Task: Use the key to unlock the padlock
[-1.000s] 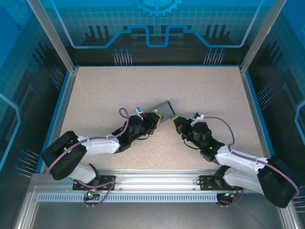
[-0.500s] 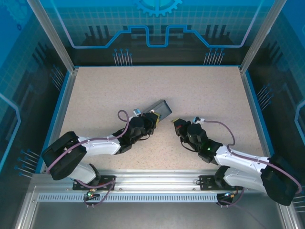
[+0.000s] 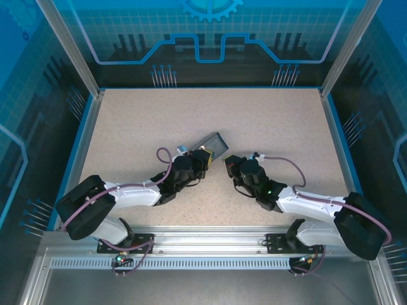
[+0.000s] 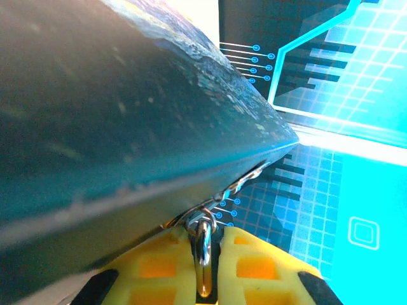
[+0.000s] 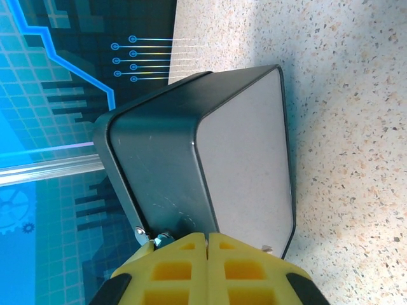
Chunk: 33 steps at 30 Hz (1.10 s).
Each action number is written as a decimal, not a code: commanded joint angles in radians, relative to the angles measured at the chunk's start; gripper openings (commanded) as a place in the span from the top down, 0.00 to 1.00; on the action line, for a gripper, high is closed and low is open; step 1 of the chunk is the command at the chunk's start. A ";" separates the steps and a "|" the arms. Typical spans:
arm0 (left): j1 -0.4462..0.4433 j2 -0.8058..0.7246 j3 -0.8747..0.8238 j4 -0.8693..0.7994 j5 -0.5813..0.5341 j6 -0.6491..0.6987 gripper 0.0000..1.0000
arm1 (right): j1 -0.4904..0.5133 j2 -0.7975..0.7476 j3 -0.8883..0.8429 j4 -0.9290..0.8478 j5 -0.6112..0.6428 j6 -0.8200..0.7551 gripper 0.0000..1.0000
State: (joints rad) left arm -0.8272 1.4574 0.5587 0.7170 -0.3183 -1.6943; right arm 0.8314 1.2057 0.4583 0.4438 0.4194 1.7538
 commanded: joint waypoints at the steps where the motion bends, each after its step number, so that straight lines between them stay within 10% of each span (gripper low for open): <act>1: -0.008 -0.005 0.027 0.081 -0.020 -0.015 1.00 | 0.014 0.015 0.039 0.037 0.030 0.005 1.00; 19: -0.006 -0.011 0.015 0.101 0.023 0.201 1.00 | -0.015 0.011 0.028 0.014 -0.014 0.011 1.00; 33: -0.005 -0.015 0.024 0.098 0.000 0.320 1.00 | 0.005 -0.080 0.107 -0.329 0.042 0.192 1.00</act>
State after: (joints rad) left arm -0.8276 1.4590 0.5587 0.7368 -0.2951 -1.4029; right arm 0.8257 1.1408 0.5323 0.2241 0.4026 1.8721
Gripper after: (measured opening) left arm 0.097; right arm 0.062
